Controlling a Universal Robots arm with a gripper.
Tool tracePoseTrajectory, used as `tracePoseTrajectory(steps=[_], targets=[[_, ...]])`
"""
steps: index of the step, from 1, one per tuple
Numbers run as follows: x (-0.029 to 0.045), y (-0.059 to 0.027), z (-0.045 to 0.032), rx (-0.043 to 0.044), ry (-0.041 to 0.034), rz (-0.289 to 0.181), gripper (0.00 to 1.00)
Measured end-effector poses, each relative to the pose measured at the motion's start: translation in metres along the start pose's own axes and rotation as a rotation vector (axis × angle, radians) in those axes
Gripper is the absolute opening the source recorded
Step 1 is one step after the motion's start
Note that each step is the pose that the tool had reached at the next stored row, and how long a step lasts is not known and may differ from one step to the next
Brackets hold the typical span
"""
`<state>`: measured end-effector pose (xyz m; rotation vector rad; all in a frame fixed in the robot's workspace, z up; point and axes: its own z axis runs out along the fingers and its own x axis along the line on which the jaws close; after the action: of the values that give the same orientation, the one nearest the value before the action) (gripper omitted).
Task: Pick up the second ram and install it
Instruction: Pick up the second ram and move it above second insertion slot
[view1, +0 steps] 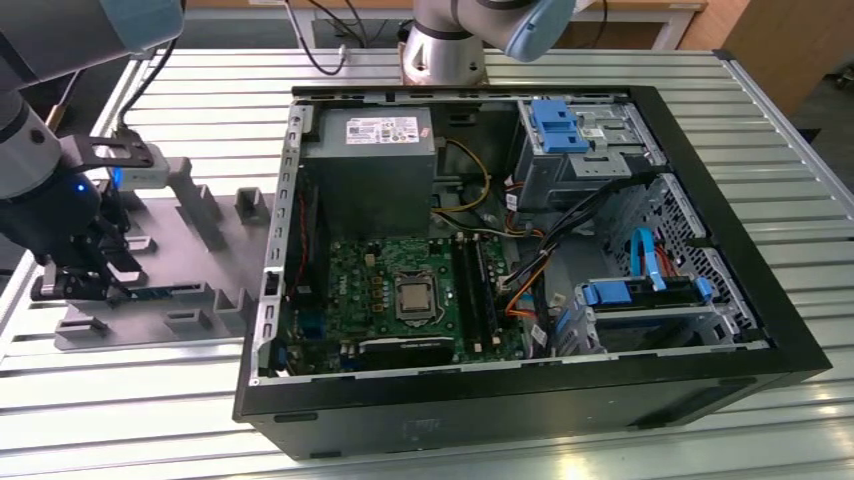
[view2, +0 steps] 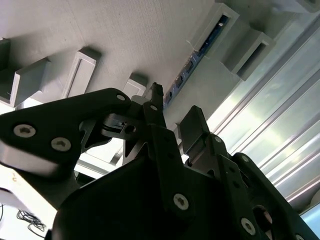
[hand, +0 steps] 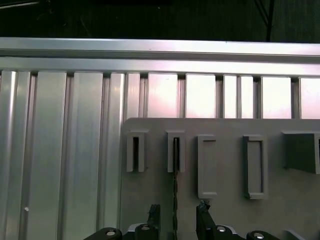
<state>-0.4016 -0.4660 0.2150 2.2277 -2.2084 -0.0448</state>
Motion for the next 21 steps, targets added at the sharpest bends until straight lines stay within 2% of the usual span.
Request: tracePoseTrajectory(steps=[13,15,16,21], targets=[[0.0012,-0.0002,0.015,0.0027,0.0,0.0,0.42],[0.0014,-0.0002,0.0168,0.0031,0.0001,0.0,0.4],[0.0015,-0.0002,0.0176,0.0033,0.0001,0.0,0.33],[0.0015,0.0005,0.0202,0.0041,-0.0001,0.0,0.33]])
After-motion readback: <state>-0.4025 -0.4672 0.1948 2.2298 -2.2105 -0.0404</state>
